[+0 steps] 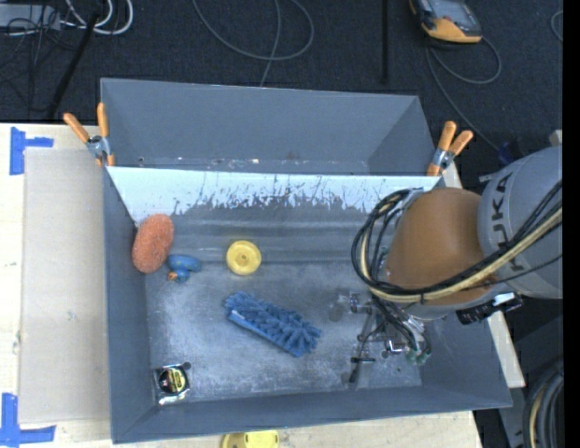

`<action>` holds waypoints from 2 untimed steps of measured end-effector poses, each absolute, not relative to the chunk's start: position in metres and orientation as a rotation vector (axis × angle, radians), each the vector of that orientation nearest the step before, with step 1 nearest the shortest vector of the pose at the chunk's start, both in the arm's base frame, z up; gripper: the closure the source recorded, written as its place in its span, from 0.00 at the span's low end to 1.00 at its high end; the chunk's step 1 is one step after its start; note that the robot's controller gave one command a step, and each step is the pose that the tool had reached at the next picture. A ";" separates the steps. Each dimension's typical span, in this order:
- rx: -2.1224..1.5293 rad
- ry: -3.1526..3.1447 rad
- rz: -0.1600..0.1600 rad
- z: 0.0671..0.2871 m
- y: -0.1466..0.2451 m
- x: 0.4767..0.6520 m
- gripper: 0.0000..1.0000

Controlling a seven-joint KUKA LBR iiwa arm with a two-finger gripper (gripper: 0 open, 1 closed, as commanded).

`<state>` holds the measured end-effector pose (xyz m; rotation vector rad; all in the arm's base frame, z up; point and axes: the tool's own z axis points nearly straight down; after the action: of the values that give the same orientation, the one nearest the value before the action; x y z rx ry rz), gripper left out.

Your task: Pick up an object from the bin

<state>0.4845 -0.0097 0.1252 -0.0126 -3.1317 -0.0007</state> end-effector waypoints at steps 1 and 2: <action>-0.012 -3.139 0.000 0.129 -0.010 0.486 0.00; 0.014 -3.145 0.001 0.096 0.027 0.507 0.00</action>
Offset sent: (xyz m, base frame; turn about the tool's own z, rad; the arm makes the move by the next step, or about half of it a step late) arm 0.0303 0.0592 -0.0486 -0.0274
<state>0.5067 0.0272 0.0960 0.0136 -3.1446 0.0010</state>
